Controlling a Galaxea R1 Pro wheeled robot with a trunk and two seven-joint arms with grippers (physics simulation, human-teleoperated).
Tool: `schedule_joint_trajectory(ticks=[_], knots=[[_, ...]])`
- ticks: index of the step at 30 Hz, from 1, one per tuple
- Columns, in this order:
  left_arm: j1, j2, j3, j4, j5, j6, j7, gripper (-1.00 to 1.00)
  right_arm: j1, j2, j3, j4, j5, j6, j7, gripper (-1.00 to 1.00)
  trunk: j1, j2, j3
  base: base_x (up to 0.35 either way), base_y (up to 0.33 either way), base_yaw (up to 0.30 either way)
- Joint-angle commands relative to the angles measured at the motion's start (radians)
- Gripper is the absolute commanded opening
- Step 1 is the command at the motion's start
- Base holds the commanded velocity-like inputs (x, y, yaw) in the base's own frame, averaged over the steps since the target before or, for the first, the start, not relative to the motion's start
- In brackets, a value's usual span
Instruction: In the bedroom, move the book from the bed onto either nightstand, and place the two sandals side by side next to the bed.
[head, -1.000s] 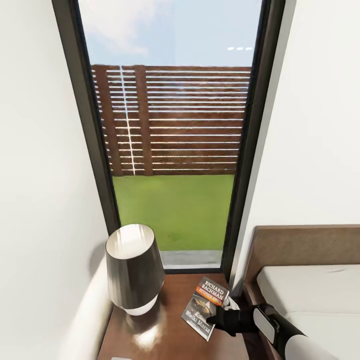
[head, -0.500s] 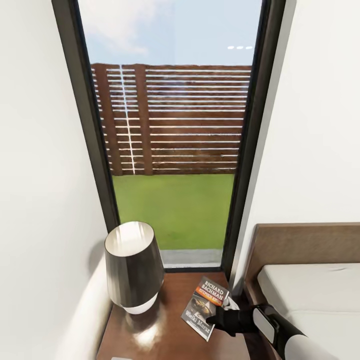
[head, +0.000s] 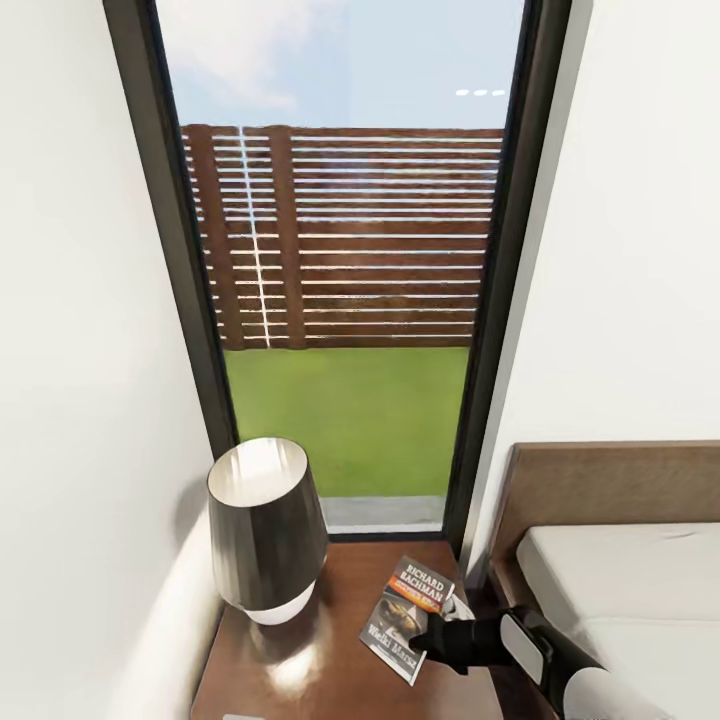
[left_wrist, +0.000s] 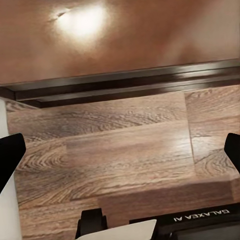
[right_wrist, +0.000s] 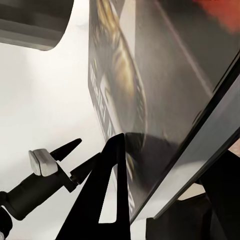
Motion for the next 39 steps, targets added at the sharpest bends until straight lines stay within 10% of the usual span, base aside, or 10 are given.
schedule_joint_trajectory(ticks=[1,39], knots=[[-0.001,0.001,-0.004,-0.001,0.008,0.003,-0.001,1.00,-0.002,0.000,0.004,-0.001,-0.004,0.004,0.000,-1.00,0.004,-0.008,-0.004,0.000,0.000,0.000],[0.000,0.001,-0.004,-0.001,0.006,0.003,-0.001,1.00,-0.041,0.026,0.004,0.002,-0.002,0.008,-0.075,-1.00,0.150,-0.274,-0.123,0.000,0.000,0.000]])
